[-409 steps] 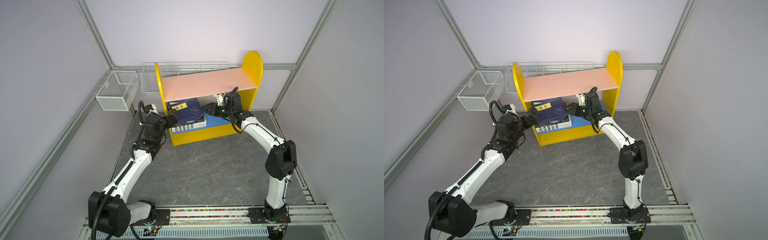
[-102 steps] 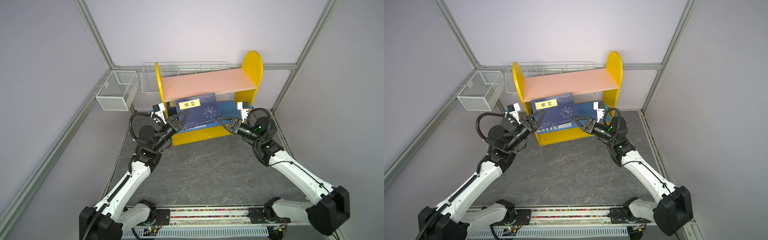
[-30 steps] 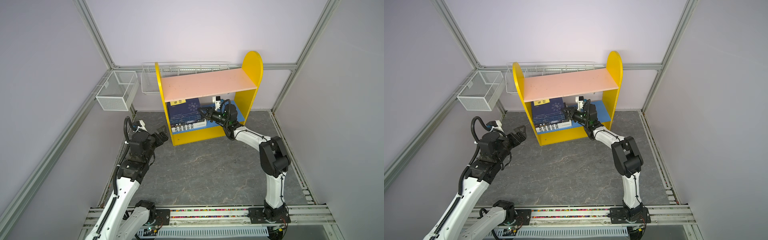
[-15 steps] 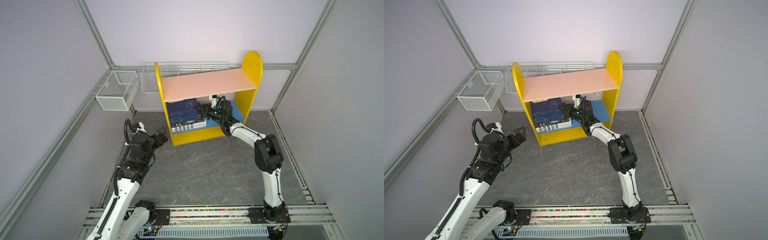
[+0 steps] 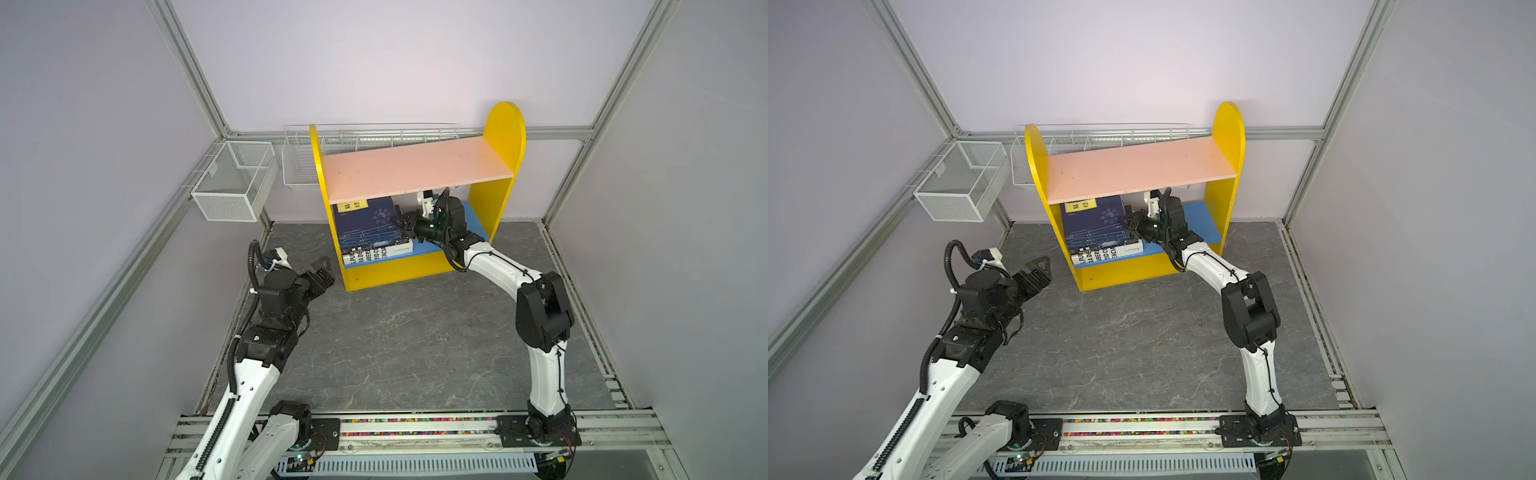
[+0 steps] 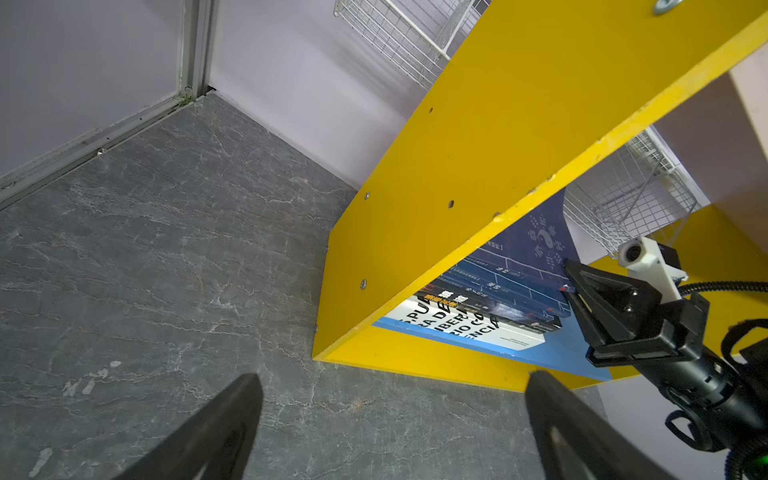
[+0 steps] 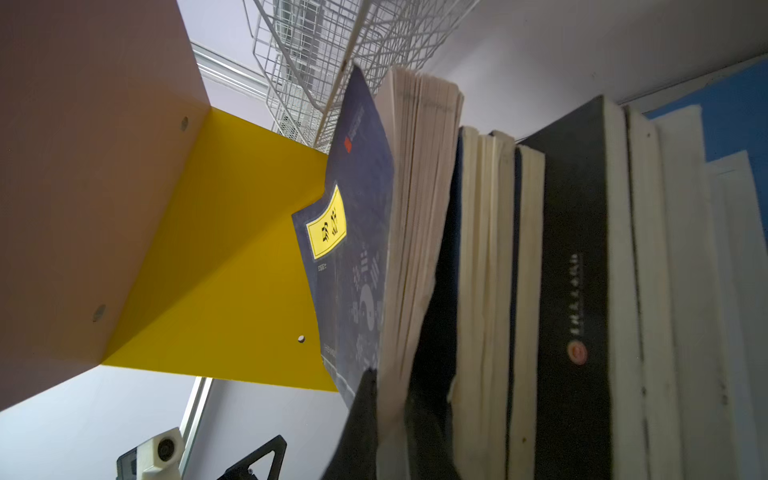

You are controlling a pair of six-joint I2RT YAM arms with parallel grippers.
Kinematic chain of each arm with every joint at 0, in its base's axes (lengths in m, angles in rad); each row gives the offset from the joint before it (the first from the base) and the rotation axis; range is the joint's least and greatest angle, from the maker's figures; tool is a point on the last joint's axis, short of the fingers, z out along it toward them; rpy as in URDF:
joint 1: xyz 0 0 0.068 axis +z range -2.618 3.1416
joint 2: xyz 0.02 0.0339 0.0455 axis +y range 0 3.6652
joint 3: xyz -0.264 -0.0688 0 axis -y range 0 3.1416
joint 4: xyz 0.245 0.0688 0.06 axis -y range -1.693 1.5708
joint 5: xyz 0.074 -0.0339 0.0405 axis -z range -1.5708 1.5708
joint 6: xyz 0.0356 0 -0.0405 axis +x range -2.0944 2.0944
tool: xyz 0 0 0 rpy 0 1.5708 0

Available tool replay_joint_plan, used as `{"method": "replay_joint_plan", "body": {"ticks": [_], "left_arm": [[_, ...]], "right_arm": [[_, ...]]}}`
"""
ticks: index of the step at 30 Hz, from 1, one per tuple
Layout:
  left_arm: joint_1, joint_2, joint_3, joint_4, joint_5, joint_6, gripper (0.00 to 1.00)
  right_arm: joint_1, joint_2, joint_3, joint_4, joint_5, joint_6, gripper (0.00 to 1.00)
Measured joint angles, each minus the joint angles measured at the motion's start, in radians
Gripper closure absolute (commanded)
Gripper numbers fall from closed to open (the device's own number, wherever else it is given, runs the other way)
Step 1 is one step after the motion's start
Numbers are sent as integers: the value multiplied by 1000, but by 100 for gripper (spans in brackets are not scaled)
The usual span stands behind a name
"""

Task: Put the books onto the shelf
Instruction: 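Press the book against the shelved books with the right gripper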

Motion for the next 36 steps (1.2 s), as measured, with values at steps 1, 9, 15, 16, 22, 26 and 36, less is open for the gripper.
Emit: {"method": "replay_joint_plan", "body": {"ticks": [1, 9, 15, 16, 22, 26, 36], "left_arm": [[1, -1, -3, 0, 0, -2, 1], [3, 14, -5, 24, 16, -2, 0], [5, 66, -4, 51, 40, -2, 0], [5, 69, -4, 56, 43, -3, 0], [6, 120, 6, 113, 64, -7, 1], [6, 157, 16, 137, 80, -11, 1], [6, 169, 19, 177, 94, -20, 1]], "right_arm": [[0, 0, 8, -17, 0, -2, 93], [7, 0, 31, -81, 23, -19, 79], [11, 0, 36, -98, 42, -54, 72], [12, 0, 37, -97, 45, -60, 69], [19, -8, 42, -97, 68, -84, 57], [24, -16, 42, -100, 87, -112, 52], [30, -31, 71, -176, 152, -178, 49]]}}
